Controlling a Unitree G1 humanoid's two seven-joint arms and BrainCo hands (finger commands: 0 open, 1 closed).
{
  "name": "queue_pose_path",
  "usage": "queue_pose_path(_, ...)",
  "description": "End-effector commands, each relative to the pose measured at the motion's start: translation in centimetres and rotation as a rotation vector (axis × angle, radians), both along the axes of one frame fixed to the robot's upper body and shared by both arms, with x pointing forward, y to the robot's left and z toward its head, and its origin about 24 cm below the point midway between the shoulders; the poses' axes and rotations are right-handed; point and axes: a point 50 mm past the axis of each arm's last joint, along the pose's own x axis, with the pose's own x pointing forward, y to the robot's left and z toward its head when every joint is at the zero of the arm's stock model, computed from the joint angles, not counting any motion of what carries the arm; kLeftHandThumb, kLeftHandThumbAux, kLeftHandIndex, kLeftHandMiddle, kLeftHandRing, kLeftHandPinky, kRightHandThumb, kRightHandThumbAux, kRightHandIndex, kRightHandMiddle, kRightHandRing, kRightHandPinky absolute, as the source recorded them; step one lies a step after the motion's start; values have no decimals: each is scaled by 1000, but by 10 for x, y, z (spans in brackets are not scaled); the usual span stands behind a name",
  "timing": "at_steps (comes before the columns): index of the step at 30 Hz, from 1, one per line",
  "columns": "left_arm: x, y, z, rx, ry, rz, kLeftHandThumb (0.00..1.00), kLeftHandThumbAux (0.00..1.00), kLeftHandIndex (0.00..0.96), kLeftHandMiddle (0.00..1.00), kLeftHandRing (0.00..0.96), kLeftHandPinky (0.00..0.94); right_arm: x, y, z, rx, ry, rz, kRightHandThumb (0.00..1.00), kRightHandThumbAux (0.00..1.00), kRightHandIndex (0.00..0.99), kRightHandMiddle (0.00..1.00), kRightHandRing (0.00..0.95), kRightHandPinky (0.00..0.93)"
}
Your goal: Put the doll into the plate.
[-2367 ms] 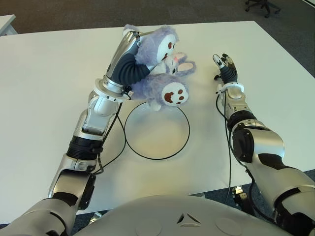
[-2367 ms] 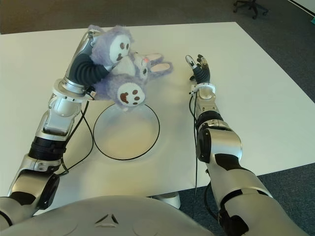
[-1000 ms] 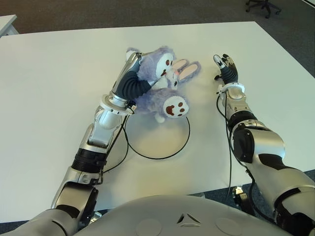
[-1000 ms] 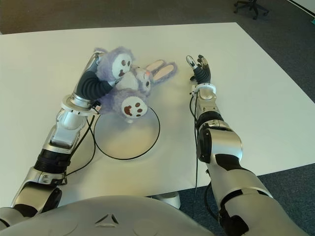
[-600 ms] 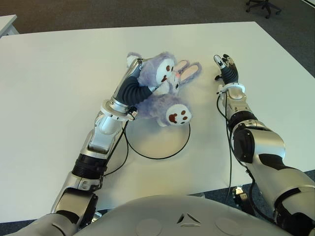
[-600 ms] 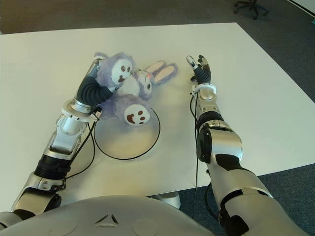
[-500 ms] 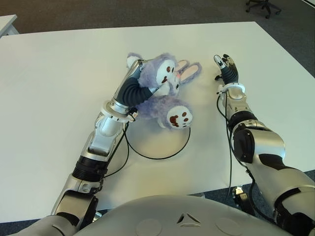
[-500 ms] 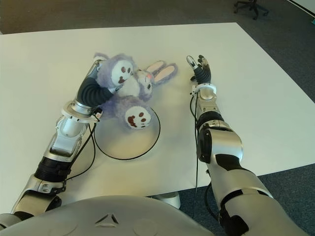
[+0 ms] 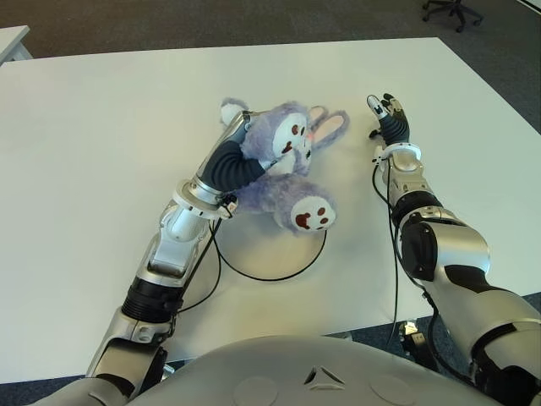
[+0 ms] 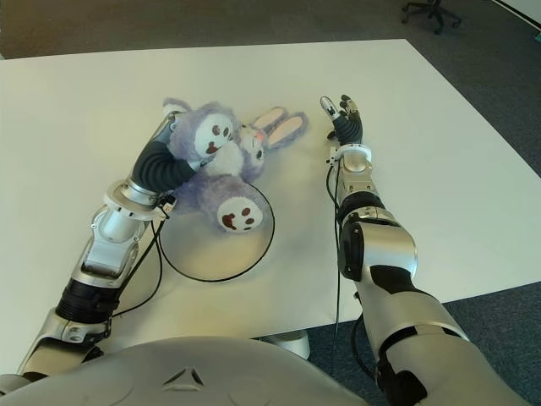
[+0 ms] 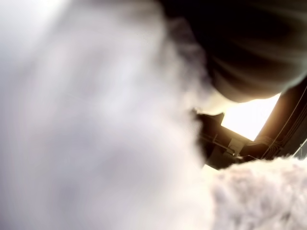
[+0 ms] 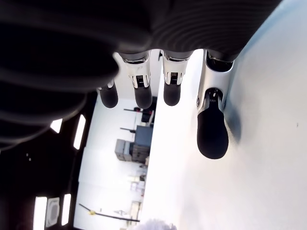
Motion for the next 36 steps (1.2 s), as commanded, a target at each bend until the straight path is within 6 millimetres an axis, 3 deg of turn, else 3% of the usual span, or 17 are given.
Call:
queue_pose_path(1, -4, -1, -3, -13, 35, -43, 751, 691, 443, 808, 824, 827, -23, -1, -48, 41, 197, -23, 0, 425, 0, 0, 0, 0)
queue_pose_path(10, -7, -2, -4, -27, 57, -118, 751, 693, 443, 812, 827, 829, -23, 0, -48, 42, 198, -23, 0, 421, 0, 0, 0, 0)
queue_pose_path(36, -10, -4, -12, -37, 45, -91, 750, 692, 443, 811, 828, 824, -24, 0, -49, 48, 196, -25, 0, 420, 0, 0, 0, 0)
